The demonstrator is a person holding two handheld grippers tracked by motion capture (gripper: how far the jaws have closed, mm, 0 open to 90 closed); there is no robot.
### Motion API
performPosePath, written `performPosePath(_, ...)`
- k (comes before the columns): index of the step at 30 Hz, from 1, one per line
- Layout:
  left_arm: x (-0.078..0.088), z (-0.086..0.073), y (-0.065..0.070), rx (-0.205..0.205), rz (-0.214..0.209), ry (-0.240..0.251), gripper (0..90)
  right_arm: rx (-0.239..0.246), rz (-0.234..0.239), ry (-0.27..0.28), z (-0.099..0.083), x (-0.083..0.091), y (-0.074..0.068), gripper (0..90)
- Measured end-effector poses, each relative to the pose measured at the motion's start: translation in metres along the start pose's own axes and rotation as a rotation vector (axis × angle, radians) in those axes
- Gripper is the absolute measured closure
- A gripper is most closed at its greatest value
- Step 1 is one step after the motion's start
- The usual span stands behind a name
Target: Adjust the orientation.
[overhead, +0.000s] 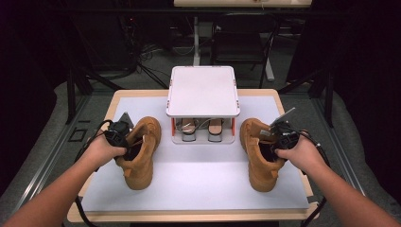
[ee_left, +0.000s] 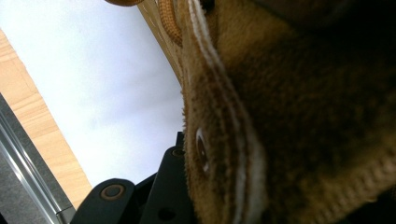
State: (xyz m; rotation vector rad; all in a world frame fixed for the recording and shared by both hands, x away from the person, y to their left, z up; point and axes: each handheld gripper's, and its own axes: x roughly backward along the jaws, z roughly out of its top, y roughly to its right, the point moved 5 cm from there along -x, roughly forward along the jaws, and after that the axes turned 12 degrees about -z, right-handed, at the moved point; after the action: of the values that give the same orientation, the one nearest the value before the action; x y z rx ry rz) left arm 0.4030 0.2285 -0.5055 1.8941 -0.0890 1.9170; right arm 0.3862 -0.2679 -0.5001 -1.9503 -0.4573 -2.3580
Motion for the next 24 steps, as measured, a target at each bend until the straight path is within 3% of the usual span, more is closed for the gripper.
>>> performPosePath(6, 0.0000, 0.0002, -0.0004, 0.001, -0.010, 0.001, 84.1, 0.023, -0.016, -0.013, 0.0003, 0.0014, -0.0009, 81.8)
performPosePath(16, 0.0002, -0.0013, -0.0032, 0.048, -0.043, 0.032, 86.2, -0.006, -0.011, -0.014, 0.0001, 0.0009, -0.0002, 85.0)
performPosePath(18, 0.0002, -0.0011, -0.0032, 0.049, -0.043, 0.033, 86.4, -0.035, -0.002, -0.005, 0.0009, -0.0001, -0.0012, 85.3)
performPosePath(24, 0.0006, 0.0004, -0.0026, 0.057, -0.037, 0.020, 86.9, -0.033, 0.016, -0.042, 0.0020, 0.0007, 0.0017, 86.0)
